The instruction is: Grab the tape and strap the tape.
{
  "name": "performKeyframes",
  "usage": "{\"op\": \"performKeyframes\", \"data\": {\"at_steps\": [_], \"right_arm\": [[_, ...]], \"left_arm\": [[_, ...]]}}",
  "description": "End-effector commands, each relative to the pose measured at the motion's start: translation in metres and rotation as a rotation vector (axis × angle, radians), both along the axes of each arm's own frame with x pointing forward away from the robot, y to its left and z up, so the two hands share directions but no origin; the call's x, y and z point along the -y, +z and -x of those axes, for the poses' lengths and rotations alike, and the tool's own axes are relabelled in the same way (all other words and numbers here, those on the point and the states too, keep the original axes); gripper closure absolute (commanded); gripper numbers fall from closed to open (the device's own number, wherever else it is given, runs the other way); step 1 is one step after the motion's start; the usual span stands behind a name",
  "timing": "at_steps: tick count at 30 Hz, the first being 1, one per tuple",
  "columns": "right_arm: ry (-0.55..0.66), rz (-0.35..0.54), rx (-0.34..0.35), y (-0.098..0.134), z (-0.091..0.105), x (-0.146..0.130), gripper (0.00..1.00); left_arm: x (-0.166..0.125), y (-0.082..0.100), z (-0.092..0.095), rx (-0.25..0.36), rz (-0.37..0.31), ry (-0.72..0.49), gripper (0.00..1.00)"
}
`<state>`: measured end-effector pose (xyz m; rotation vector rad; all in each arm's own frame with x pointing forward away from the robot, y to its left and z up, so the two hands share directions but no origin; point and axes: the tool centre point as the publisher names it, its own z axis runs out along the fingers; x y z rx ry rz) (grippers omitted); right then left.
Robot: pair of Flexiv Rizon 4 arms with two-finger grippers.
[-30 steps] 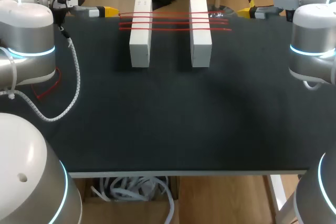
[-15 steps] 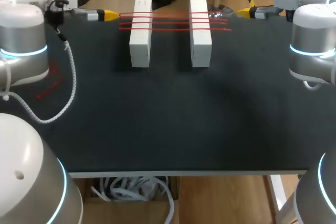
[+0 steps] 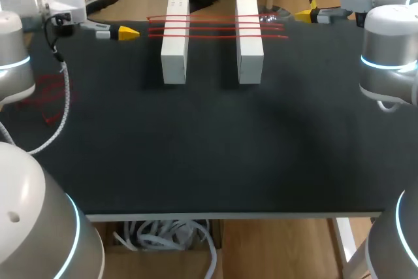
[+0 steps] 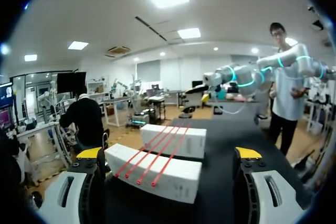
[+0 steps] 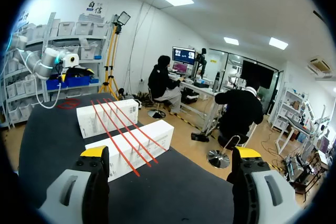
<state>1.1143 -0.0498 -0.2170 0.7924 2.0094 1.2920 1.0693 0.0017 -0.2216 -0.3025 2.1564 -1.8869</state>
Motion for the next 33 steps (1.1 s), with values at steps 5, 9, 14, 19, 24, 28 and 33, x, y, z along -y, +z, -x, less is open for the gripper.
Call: {"op": "performKeyframes", "data": {"at_steps": [5,9,14,19,24,28,33], "right_arm": [[0.001,0.0,-0.001,0.0,0.0,0.0,0.0],[0.001,0.0,-0.001,0.0,0.0,0.0,0.0],[0.001,0.0,-0.001,0.0,0.0,0.0,0.0],[0.001,0.0,-0.001,0.0,0.0,0.0,0.0],[0.001,0.0,-0.001,0.0,0.0,0.0,0.0],[0.001,0.0,-0.001,0.0,0.0,0.0,0.0],[0.001,0.0,-0.001,0.0,0.0,0.0,0.0]], "left_arm": [[0.002,-0.019,-0.005,-0.003,0.034,-0.116,0.2],[0.005,-0.025,-0.002,-0.005,0.032,-0.144,0.4],[0.007,-0.034,-0.002,-0.014,0.036,-0.165,0.53],[0.01,-0.043,-0.004,-0.025,0.034,-0.187,0.47],[0.011,-0.051,-0.008,-0.034,0.03,-0.2,0.5],[0.012,-0.057,-0.011,-0.042,0.024,-0.208,0.52],[0.013,-0.063,-0.016,-0.042,0.025,-0.217,0.54]]}}
